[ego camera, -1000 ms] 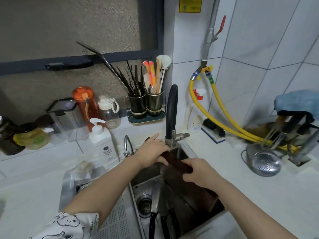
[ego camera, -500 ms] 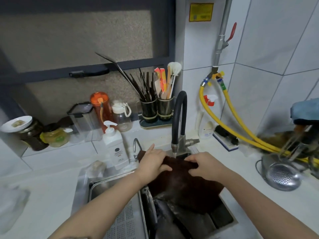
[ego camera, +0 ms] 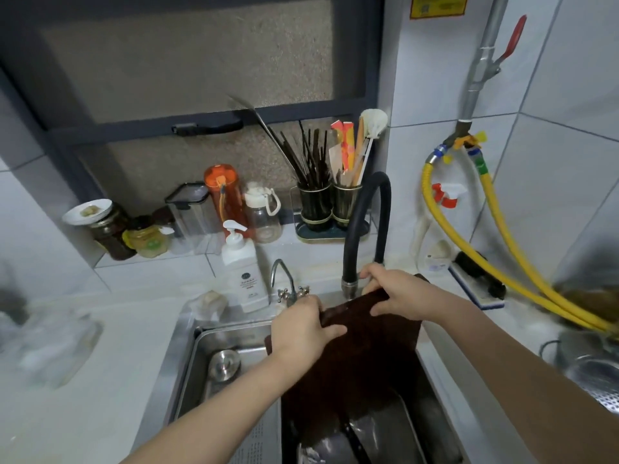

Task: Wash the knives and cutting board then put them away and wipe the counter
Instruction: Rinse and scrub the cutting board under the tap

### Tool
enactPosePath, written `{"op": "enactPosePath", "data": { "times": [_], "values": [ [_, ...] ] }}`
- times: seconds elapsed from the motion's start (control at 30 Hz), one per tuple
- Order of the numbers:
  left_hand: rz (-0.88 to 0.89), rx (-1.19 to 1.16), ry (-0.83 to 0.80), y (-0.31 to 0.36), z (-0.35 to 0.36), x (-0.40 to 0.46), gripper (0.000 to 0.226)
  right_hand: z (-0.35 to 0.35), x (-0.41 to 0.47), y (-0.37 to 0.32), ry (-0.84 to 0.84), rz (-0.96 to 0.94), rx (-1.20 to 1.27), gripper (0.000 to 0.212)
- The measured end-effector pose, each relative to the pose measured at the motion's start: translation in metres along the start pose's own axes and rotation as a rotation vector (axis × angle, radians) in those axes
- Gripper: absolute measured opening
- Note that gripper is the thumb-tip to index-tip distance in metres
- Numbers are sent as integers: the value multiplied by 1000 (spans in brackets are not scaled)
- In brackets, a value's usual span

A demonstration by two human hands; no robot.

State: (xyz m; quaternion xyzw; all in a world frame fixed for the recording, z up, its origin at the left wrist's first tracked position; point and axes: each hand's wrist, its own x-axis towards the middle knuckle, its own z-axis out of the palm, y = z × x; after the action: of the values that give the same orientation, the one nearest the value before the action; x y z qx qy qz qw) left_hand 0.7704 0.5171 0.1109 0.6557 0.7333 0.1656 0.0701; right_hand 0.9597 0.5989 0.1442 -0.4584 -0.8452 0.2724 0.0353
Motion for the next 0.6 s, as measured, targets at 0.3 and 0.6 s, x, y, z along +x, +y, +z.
{"op": "enactPosePath", "data": {
  "times": [0.3,0.6],
  "values": [
    [-179,3,-74,13,2,0,53,4,16,16,10,-111,5,58],
    [-124,-121,-442,16,5,5,49,12,18,24,88,-146,-15,60]
  ]
}}
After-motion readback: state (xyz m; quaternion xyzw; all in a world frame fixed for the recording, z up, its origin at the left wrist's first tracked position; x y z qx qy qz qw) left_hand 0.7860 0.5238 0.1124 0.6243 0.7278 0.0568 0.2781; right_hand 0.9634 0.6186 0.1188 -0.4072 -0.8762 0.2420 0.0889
